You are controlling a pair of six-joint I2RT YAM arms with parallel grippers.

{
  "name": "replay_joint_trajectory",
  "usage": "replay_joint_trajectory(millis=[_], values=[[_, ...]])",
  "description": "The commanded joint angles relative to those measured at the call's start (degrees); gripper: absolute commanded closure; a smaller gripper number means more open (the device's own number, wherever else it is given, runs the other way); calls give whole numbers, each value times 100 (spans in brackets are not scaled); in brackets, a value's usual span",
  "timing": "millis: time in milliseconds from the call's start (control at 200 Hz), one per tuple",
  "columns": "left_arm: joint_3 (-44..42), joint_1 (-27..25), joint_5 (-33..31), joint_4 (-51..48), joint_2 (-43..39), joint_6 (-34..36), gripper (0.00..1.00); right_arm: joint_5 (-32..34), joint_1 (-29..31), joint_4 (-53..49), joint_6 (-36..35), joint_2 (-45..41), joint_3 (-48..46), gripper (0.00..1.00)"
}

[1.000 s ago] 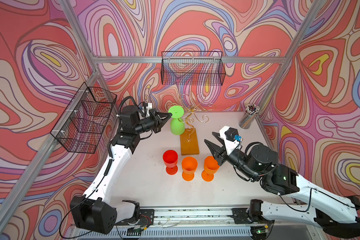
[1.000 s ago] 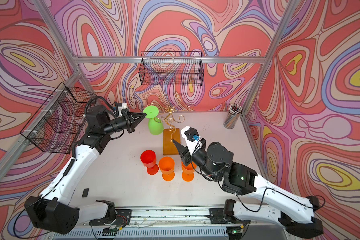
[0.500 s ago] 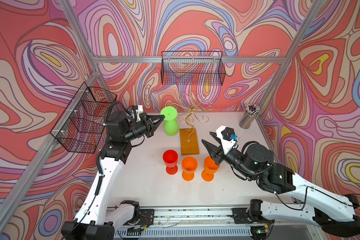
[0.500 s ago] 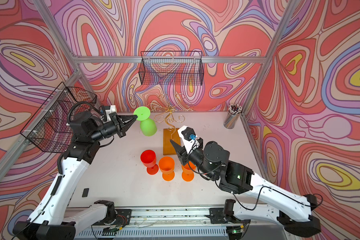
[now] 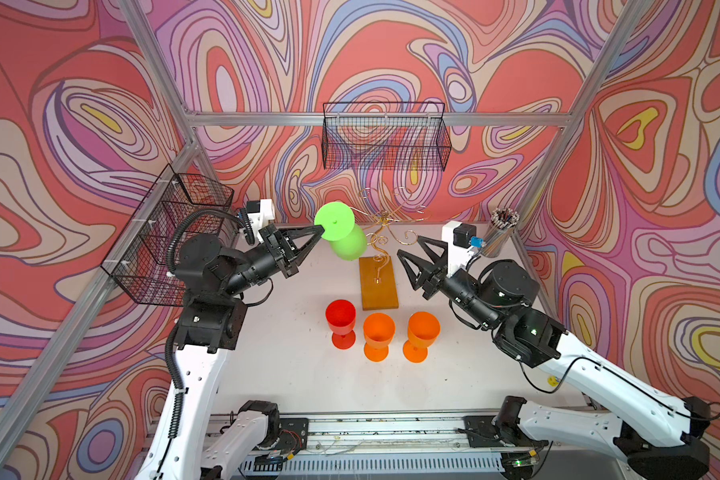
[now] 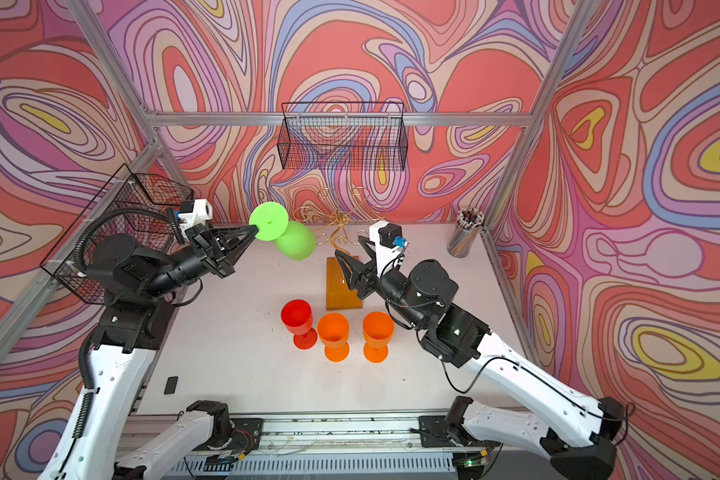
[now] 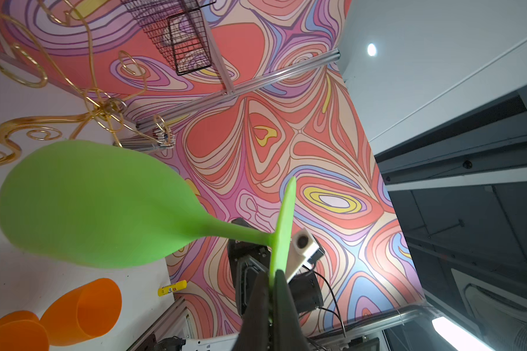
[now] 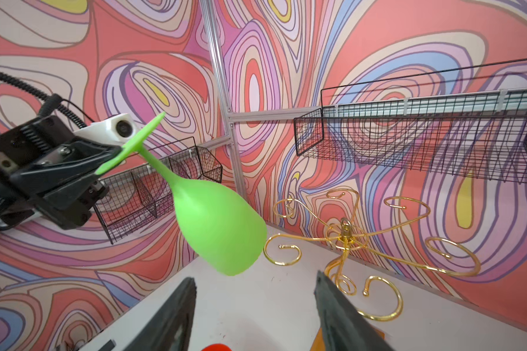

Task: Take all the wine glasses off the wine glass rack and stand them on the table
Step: 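Raise the green glass toward the right gripper while the right gripper reaches to its bowl, then grasp the green glass bowl with the right gripper, then open the left gripper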

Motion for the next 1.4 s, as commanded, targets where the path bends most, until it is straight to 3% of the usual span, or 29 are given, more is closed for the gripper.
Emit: replay_joint_trajectory(millis=[0,185,426,871,1112,1397], values=[[183,46,344,1218,-77,-645,100,-962,-244,746,644,160,-96,34],[-164,46,244,3425,137,-2038,100,-2096,-771,1800,1539,462,-222,32],[-216,46,128,4368,361,-2562,100,-3082,-1358,3179,2737,801,-395,28],[-652,46,-12,5090,373,-2950,100,-4152,-1462,4368,3731,2190,534,27],[-720,46,-42,5166,407,-2962,100,-4361,-1456,4703,3828,2449,790,28],[-801,46,-157,5499,584,-3141,100,-4836,-1458,5114,3952,2527,778,37]])
